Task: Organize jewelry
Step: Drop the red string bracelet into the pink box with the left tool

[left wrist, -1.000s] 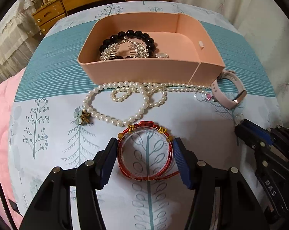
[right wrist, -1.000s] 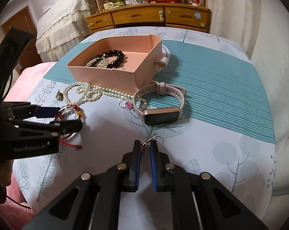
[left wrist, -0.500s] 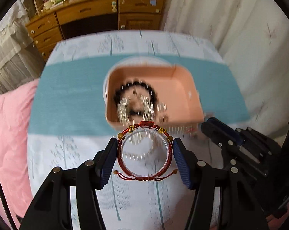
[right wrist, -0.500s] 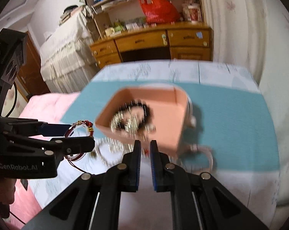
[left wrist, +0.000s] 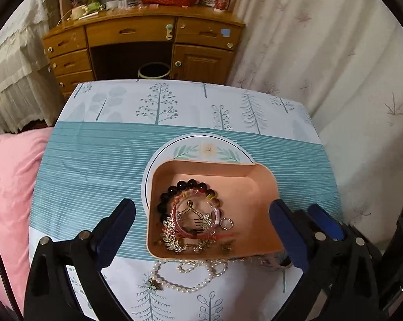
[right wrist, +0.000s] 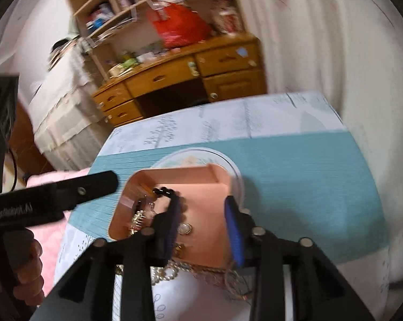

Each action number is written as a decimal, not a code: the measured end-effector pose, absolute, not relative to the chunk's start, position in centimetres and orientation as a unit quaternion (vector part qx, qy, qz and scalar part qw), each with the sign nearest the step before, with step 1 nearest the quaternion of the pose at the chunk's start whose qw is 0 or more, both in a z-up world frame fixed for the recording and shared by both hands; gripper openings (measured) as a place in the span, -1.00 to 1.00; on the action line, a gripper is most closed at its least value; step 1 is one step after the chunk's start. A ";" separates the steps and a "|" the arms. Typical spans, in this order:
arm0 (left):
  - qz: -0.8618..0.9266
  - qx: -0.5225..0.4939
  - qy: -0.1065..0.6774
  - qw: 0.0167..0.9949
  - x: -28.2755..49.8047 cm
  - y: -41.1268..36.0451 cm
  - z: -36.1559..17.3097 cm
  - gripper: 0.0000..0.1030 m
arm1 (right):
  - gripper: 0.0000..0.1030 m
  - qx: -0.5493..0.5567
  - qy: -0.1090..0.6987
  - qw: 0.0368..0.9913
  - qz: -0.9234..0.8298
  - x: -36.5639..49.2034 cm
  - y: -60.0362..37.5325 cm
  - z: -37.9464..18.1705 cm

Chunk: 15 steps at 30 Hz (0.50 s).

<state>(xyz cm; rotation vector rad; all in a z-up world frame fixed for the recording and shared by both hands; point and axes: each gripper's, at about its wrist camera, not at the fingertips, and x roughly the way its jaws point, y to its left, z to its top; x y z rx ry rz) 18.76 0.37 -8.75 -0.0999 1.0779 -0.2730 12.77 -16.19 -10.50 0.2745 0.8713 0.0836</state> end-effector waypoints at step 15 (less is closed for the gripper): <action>-0.082 -0.022 0.580 0.810 14.7 4.3 -13.4 0.93 | 0.29 0.089 0.510 0.856 0.005 9.4 -18.1 -13.8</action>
